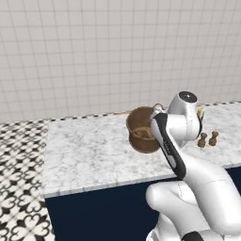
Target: Open the cabinet, pick up the bread from the cabinet and place it in the basket. Then move the basket to the dining counter.
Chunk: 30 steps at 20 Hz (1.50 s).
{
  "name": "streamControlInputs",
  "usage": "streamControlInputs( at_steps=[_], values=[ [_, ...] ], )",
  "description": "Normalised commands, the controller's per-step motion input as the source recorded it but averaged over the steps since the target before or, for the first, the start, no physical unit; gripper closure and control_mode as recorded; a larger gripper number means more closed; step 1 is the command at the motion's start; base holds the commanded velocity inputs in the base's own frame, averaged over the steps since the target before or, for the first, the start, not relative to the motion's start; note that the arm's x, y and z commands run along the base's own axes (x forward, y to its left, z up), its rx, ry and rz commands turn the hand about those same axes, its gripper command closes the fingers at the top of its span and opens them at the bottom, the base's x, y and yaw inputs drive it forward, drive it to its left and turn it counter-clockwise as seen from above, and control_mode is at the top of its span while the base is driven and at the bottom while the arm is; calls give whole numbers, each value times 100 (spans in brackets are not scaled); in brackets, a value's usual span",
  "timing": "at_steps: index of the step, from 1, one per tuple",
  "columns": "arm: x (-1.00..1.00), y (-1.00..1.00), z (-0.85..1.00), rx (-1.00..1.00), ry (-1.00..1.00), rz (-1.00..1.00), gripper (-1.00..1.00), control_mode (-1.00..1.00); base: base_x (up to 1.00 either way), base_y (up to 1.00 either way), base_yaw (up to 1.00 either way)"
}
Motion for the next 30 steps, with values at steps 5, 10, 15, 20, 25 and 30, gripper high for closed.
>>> streamControlInputs(
  at_steps=[5,10,15,20,25,30],
  values=[
    [49,-18,-34,8,5,3,100,-100,0,0,0],
    [46,-3,-46,2,8,2,100,-100,0,0,0],
    [37,0,-44,0,7,0,100,-100,0,0,0],
    [23,0,-38,0,1,0,100,-100,0,0,0],
    [23,4,-47,0,4,0,100,-100,0,0,0],
    [29,9,-45,0,7,0,-100,-100,0,0,0]
  ],
)
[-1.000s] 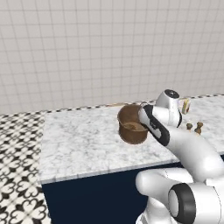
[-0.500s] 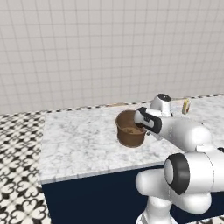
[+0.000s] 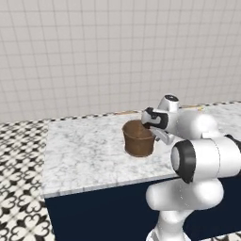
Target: Open the cabinet, pick up the bread from the cabinet and place it in the basket. Then move the basket to the dining counter.
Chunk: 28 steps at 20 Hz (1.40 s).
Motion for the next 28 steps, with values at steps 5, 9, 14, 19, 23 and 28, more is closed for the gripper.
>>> streamControlInputs(
  at_steps=[5,9,14,19,23,28],
  values=[
    [-10,4,24,0,-12,1,-100,-100,0,0,0],
    [-44,9,55,0,-39,9,-100,-100,0,0,0],
    [-80,11,63,3,-55,16,-100,-100,0,0,0],
    [-98,3,100,0,-26,24,-100,-100,0,0,0],
    [-100,0,100,-1,-20,19,-100,-100,0,0,0],
    [-100,1,100,-2,-18,9,-100,-100,0,0,0]
  ],
)
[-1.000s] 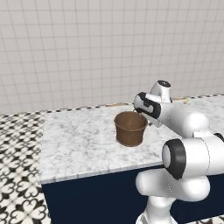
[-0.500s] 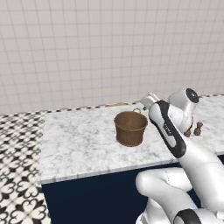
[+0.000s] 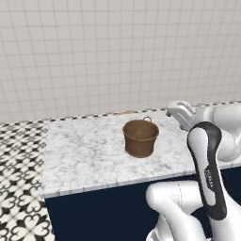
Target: Open the cabinet, pick up the bread from the cabinet and place it in the basket. Then move the basket to the dining counter.
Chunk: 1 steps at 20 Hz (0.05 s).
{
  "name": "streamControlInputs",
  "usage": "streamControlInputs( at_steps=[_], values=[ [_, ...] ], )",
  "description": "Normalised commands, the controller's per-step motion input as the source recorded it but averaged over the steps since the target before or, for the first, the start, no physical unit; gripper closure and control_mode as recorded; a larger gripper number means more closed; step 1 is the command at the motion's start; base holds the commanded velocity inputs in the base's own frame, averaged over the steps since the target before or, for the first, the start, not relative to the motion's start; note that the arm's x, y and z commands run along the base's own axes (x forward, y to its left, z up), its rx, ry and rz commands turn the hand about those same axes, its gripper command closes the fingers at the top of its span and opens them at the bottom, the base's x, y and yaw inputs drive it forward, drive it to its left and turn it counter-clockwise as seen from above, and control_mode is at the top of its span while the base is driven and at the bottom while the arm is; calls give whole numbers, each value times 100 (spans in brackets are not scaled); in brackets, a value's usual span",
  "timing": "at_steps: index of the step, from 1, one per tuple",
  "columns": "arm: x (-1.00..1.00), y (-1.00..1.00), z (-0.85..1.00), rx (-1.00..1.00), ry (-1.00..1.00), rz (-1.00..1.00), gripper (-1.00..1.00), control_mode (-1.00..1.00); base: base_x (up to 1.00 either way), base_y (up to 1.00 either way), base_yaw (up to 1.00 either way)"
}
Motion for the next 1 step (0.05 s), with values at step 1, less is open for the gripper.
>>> streamControlInputs(
  at_steps=[1],
  values=[
    [-100,4,100,0,-15,7,-100,-100,0,0,0]
  ],
)
